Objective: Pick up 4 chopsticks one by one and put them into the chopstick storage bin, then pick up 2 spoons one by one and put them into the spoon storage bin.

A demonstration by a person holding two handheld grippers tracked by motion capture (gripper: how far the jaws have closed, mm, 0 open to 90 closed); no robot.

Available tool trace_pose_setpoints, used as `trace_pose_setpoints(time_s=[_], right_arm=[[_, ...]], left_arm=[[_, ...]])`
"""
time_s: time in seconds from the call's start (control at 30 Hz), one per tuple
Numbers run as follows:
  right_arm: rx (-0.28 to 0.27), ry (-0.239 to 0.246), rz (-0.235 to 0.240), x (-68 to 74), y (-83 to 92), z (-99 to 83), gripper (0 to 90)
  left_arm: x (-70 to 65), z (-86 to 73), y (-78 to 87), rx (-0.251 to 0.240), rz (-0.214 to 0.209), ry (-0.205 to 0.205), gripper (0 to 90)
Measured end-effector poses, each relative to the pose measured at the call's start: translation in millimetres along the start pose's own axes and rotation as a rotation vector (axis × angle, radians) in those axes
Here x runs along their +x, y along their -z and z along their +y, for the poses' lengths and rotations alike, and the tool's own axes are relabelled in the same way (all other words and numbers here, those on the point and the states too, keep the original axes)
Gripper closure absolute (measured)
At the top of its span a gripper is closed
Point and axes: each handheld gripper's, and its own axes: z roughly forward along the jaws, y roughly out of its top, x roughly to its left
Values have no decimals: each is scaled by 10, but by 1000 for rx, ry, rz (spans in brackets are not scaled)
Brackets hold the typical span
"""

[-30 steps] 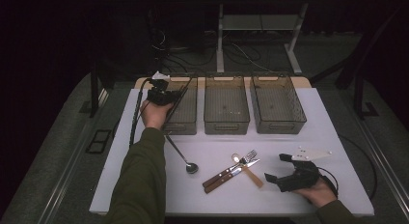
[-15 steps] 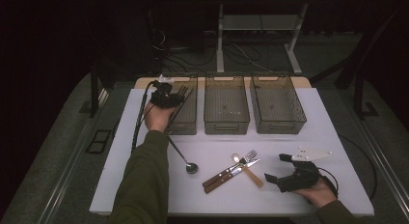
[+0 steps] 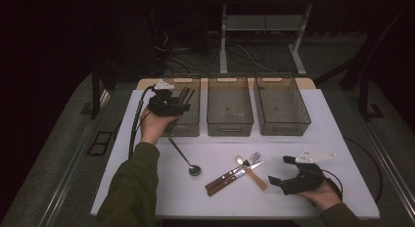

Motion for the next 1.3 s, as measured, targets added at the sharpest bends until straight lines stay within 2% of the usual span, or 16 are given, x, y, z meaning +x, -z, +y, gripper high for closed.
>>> trace_pose_setpoints(time_s=[0.07, 0.33, 0.4, 0.53, 0.73, 0.87, 1.0, 1.13, 1.3], right_arm=[[0, 0, 0, 0, 0, 0, 23], [3, -3, -2, -6, -1, -1, 23], [3, -4, -4, -6, -2, -2, 23], [5, -5, -5, 0, 0, -1, 23], [1, -1, -3, 6, 12, 0, 23], [-1, 0, -2, 5, 16, -1, 23], [-2, 1, -5, 3, 18, -1, 23], [-2, 2, -8, 2, 19, 1, 23], [0, -1, -11, 0, 20, 1, 23]], left_arm=[[-68, -57, 47, -5, -7, -19, 361], [-361, -281, 213, -8, -83, -69, 313], [-415, -340, 246, -15, -100, -69, 313], [-484, -463, 297, -20, -125, -68, 312], [-564, -630, 360, -22, -133, -100, 310], [-598, -735, 389, -12, -138, -104, 314], [-641, -857, 424, -2, -124, -118, 374], [-652, -977, 460, 29, -119, -128, 509], [-675, -1103, 485, 41, -142, -111, 677]])
